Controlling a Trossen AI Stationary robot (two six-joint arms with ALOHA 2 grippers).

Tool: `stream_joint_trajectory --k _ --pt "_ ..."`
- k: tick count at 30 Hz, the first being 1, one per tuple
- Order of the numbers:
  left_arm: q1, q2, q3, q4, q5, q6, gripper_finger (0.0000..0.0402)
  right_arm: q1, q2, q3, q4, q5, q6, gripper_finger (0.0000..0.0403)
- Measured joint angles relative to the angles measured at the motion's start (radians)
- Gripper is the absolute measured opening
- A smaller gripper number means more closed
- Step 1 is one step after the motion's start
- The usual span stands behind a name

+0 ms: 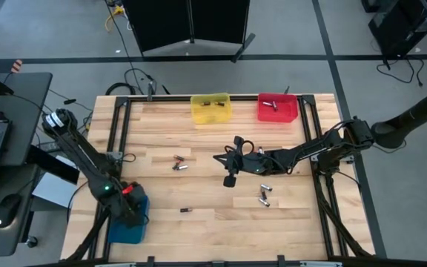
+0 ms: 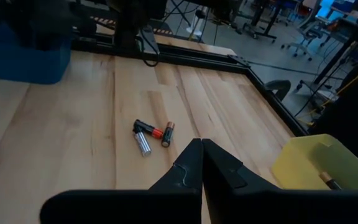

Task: Sort batteries
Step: Put the black-red battery into the blue bin, then put the silver battery into the red bin

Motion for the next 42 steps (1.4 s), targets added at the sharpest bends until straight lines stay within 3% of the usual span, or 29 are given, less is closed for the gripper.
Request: stream_joint_trajectory --k 6,15,20,23,29,33,38,42 --pt "0.025 0.0 -0.001 0.0 0.005 0.0 0.0058 0.0 0.0 0.0 -0.016 0.0 0.018 0.0014" --pt "0.054 0.0 0.03 -0.029 0.101 0.029 0.0117 0.0 0.0 0.0 -0.022 0.0 0.018 0.0015" --pt "0.072 0.0 0.101 -0.16 0.096 0.082 0.0136 0.0 0.0 0.0 -0.022 0.0 0.018 0.0018" --pt "0.086 0.0 0.177 -0.321 0.088 0.113 0.0138 0.0 0.0 0.0 -0.022 0.0 0.017 0.0017" --pt "0.105 0.0 0.4 -0.707 -0.037 0.134 0.0117 0.0 0.0 0.0 -0.021 0.0 0.017 0.0017" --pt "0.117 -0.004 0.513 -0.821 -0.198 0.152 0.0078 0.0 0.0 0.0 -0.024 0.0 0.017 0.0019" --pt "0.18 -0.023 0.52 -0.759 -0.34 0.268 0.0016 0.007 -0.001 0.0 -0.031 0.0 0.017 0.0013" --pt "0.268 -0.032 0.466 -0.633 -0.37 0.446 0.0008 0.019 -0.001 0.0 -0.035 -0.001 0.043 0.0014"
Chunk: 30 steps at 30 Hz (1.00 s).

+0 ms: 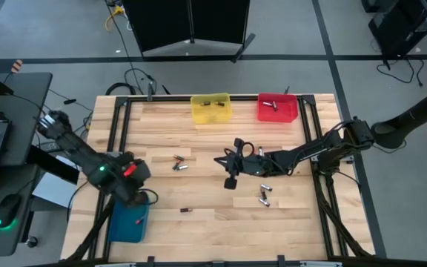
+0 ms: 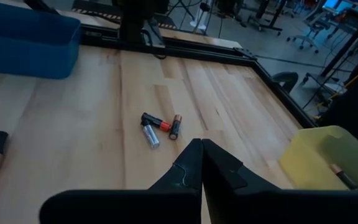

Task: Sort batteries
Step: Put the silver battery into the red bin

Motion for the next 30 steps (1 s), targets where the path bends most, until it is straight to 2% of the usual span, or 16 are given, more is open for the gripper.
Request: stream_joint_trajectory --k 3,7,14,17,20,30 --pt "0.086 -0.001 -0.055 0.144 0.007 0.179 0.0008 0.008 0.0 0.0 -0.019 -0.001 0.023 0.0019" --pt "0.224 -0.001 -0.141 0.369 0.081 0.428 0.0004 0.012 0.0 0.0 -0.046 -0.002 0.066 0.0017" --pt "0.497 0.004 -0.286 0.751 0.31 0.783 0.0003 0.026 0.0 0.0 -0.053 -0.002 0.105 0.0016" --pt "0.598 0.02 -0.309 0.798 0.387 0.862 0.0004 0.029 0.0 0.0 -0.054 -0.002 0.125 0.0021" --pt "0.657 0.052 -0.309 0.802 0.419 0.931 0.0008 0.028 0.0 0.0 -0.054 -0.002 0.152 0.0022" --pt "0.683 0.202 -0.309 0.94 0.422 0.997 0.0034 0.028 0.0 0.0 -0.056 -0.001 0.159 0.002"
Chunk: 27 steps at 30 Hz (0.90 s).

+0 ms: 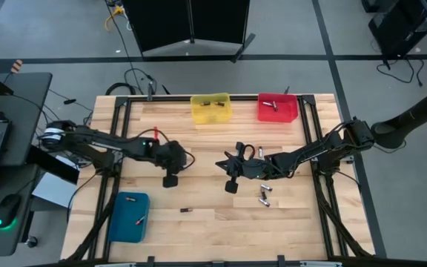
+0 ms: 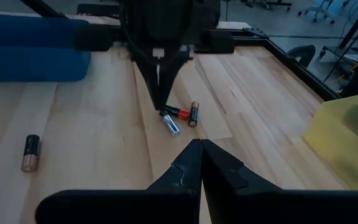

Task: Sort batteries
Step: Put the silver battery into the red bin

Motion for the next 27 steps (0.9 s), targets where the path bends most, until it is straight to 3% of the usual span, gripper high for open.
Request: stream_joint_trajectory --k 8,13,27 --pt "0.0 0.055 0.0 0.026 -0.002 0.0 0.0093 0.0 0.0 0.0 -0.014 0.0 0.0 0.002" --pt "0.0 0.079 0.001 0.036 -0.062 0.0 0.0124 0.0 0.0 0.0 -0.022 0.0 0.013 0.002" --pt "0.003 0.164 0.003 0.043 -0.055 0.0 0.0127 0.0 0.0 0.0 -0.043 -0.042 0.076 0.002"
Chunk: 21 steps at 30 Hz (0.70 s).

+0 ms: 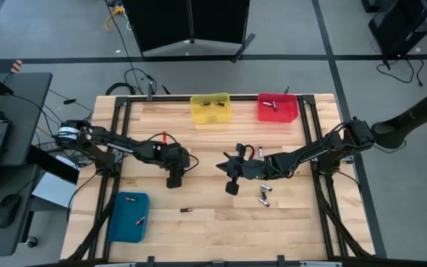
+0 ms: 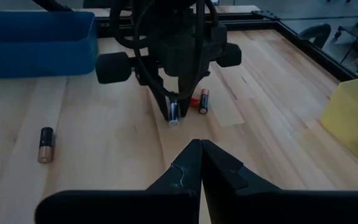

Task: Sort batteries
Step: Put the silver battery into the red bin

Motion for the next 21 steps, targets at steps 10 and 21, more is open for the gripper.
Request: stream_joint_trajectory --k 10,21 --pt "0.0 0.001 0.0 0.083 0.022 -0.003 0.0026 0.017 0.0 0.0 -0.036 -0.027 -0.004 0.002" --pt "-0.006 0.002 -0.001 0.267 0.056 -0.005 0.0003 0.052 0.0 0.0 -0.137 -0.032 0.022 0.002"
